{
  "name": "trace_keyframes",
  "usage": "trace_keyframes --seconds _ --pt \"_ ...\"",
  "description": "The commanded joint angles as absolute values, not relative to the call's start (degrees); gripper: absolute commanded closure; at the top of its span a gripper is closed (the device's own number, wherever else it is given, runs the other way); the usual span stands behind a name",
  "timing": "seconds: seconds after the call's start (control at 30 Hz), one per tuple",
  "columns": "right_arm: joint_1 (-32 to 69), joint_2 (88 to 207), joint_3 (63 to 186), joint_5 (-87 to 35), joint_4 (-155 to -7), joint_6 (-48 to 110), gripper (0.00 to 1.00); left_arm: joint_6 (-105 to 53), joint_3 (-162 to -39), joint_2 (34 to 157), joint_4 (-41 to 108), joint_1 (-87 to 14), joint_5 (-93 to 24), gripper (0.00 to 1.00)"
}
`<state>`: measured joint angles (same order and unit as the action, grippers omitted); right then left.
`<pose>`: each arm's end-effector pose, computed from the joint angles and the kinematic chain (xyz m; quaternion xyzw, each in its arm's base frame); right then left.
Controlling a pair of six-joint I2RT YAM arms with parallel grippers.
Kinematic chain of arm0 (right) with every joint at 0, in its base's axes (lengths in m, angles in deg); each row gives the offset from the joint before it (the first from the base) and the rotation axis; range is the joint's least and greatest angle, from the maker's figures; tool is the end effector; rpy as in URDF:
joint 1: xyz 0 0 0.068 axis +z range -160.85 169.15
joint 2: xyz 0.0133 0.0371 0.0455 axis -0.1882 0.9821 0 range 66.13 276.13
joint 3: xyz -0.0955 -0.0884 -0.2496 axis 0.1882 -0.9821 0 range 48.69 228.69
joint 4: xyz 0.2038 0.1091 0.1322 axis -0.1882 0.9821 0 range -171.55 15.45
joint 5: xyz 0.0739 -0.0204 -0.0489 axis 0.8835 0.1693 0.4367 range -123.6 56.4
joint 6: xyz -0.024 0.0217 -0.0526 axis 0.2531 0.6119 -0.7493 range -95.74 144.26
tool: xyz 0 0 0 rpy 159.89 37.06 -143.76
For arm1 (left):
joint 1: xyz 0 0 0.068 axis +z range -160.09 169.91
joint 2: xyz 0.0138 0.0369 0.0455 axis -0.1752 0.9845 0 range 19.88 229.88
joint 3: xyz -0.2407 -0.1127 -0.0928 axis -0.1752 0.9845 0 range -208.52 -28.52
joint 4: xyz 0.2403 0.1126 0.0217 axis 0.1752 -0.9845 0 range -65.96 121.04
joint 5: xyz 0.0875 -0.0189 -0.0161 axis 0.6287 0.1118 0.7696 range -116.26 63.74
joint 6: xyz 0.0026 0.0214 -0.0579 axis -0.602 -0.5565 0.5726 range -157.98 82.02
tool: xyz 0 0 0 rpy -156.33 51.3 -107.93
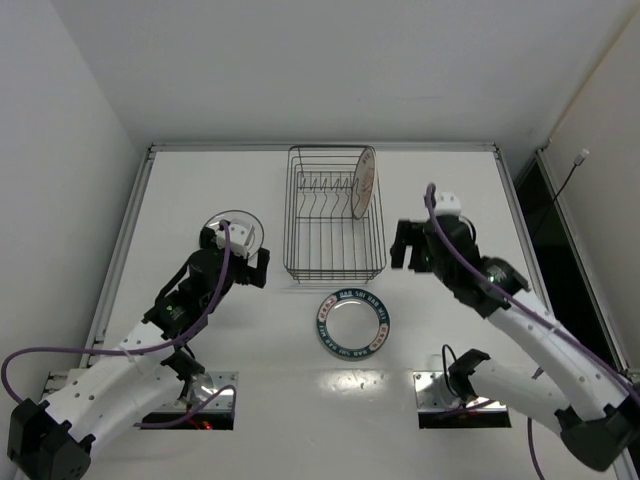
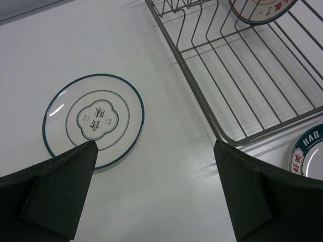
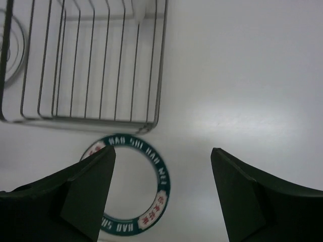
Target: Load the plates into the dish rack
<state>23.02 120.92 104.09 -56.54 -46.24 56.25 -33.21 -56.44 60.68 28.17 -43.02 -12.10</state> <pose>0.1831 0.1010 0.3325 0.0781 0.8695 0.0994 0.4775 0.1618 -0.0913 0.2622 0.1203 0.7856 -0.1005 0.5985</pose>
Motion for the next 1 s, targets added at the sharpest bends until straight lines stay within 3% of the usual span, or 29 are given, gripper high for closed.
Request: trace_keyframes --seconds 0.0,0.1,0.37,0.57,0.67,0.83,0.97 --pt "21.9 112.7 85.8 -37.5 -50.1 70.0 0.26 -33.0 -57.3 60.6 30.9 -43.5 -11.7 0.00" --pt "20.7 104.3 75.4 -28.5 -54.2 76.8 0.26 -33.0 -57.3 60.6 30.3 -43.5 -11.7 0.00" --pt "18.0 92.9 53.7 -18.6 -61.8 94.6 0.26 -33.0 -57.3 60.6 30.3 -43.5 -11.1 0.00" --pt "18.5 90.5 44.7 -18.9 -68.8 105.7 0.32 -33.0 -57.3 60.6 30.3 -43.5 -11.1 0.00" --pt "18.5 91.5 43.3 -21.0 -67.6 108.5 0.37 -33.0 -57.3 60.6 30.3 -43.5 -11.8 0.00" --pt "18.5 96.3 39.6 -22.3 -72.6 112.3 0.56 -33.0 -57.3 59.9 30.3 -43.5 -11.8 0.00" --pt "19.7 100.6 40.7 -23.4 -72.7 111.6 0.64 -33.0 -57.3 58.6 30.3 -43.5 -11.2 0.00"
